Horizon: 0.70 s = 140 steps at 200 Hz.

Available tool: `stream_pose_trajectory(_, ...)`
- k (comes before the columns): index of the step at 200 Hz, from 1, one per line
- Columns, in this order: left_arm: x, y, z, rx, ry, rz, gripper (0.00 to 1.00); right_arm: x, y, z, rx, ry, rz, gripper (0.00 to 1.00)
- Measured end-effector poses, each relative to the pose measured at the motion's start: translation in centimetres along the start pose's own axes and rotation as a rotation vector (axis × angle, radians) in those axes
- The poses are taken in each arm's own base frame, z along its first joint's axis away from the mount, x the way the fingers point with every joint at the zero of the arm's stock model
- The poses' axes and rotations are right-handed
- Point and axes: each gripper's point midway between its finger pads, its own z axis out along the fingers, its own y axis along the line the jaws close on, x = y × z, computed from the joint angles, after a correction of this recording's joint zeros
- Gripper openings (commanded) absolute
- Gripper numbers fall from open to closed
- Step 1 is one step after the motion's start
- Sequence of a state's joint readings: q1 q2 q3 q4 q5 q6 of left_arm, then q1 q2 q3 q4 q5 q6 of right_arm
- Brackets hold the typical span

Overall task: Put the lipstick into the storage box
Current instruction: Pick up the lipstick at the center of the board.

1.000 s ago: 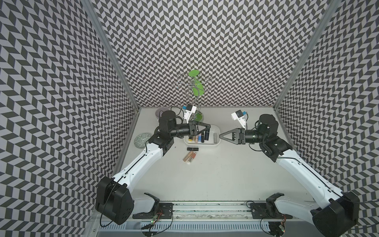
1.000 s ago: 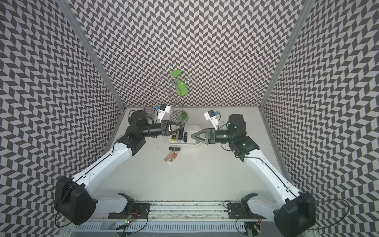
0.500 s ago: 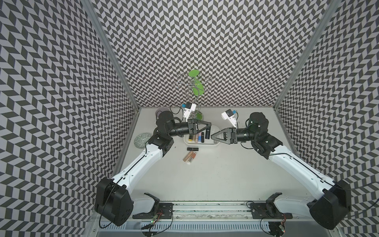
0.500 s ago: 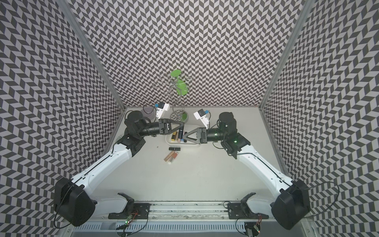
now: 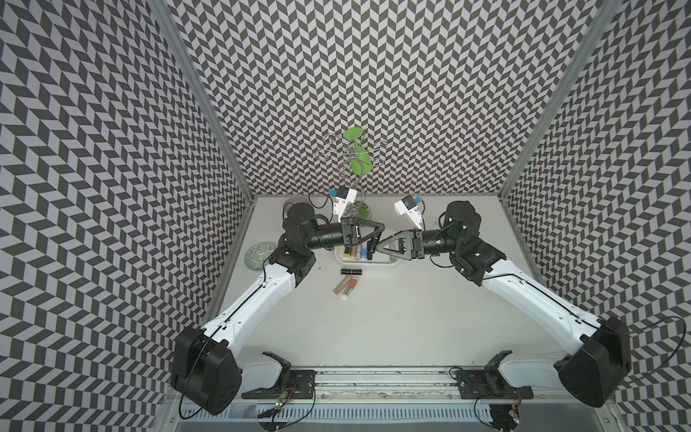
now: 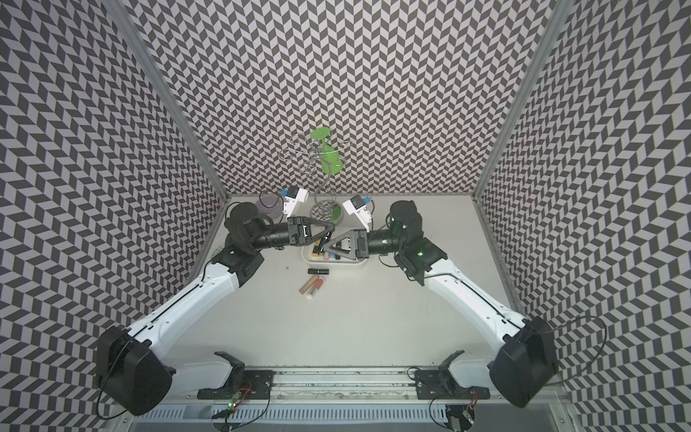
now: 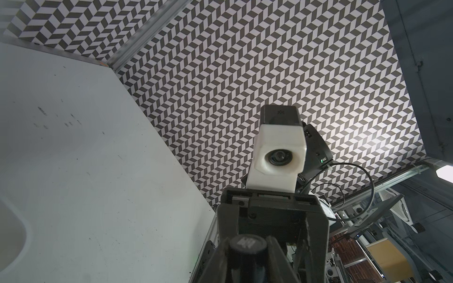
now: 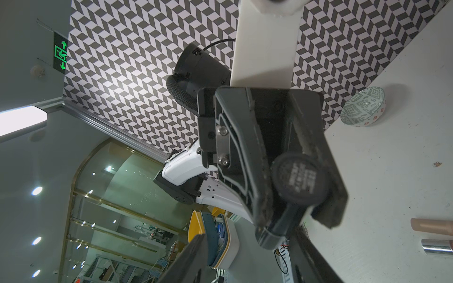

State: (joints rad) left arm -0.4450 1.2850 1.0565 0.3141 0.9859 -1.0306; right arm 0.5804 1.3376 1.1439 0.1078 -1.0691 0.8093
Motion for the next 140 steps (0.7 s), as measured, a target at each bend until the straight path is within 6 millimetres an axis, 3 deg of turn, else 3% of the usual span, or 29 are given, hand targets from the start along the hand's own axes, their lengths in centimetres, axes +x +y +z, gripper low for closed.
stream_pose_trajectory(90,0.0,0.0,0.0,-0.001,-0.001,0.003,0.22,-0.8,-2.0,0.2,0.077,-0.040,0.019,0.56)
stream_pose_trajectory(140,0.0,0.0,0.0,-0.002,-0.002,0.006,0.21,-1.6,-2.5,0.7,0.076,-0.052,0.035,0.46)
